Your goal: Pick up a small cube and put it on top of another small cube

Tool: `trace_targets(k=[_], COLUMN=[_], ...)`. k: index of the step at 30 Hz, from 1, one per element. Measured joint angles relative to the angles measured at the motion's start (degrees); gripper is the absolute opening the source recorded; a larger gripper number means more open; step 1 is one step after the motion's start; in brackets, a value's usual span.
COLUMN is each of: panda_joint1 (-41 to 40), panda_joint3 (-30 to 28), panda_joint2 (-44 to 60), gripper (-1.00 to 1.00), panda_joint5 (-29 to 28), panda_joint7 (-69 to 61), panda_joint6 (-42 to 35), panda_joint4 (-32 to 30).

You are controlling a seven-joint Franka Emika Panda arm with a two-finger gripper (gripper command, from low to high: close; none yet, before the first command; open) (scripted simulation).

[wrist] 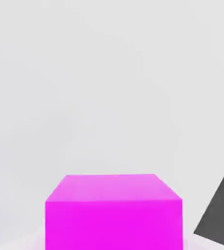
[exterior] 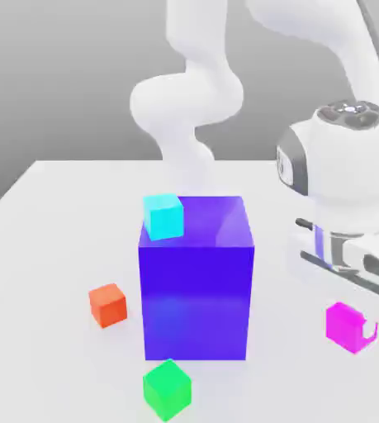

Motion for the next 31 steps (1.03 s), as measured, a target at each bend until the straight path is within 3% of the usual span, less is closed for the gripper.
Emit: trace_targets(k=[5,20,27,28,31], panda_joint1=[-4.4,-14.9,-16.9,-17.5,-17.5], panda_joint3=[-2.0,-11.1,-8.1,-7.4,-7.4], panda_joint2=[-0.4,-2.8,5.4,6.7,6.7], gripper=[-1.00,-1.00,-1.00,1.00,1.00], panda_joint5=[0.2,-17.4,-12.0,-10.9,-10.9], panda_joint7=[-11.6,-37.5,-42.9,-43.7,-43.7], panda_joint6=[-1.4,-4.9,2.3,3.3,3.3], panda_joint4=[0.9,-3.5,-3.3,-3.2,-3.2])
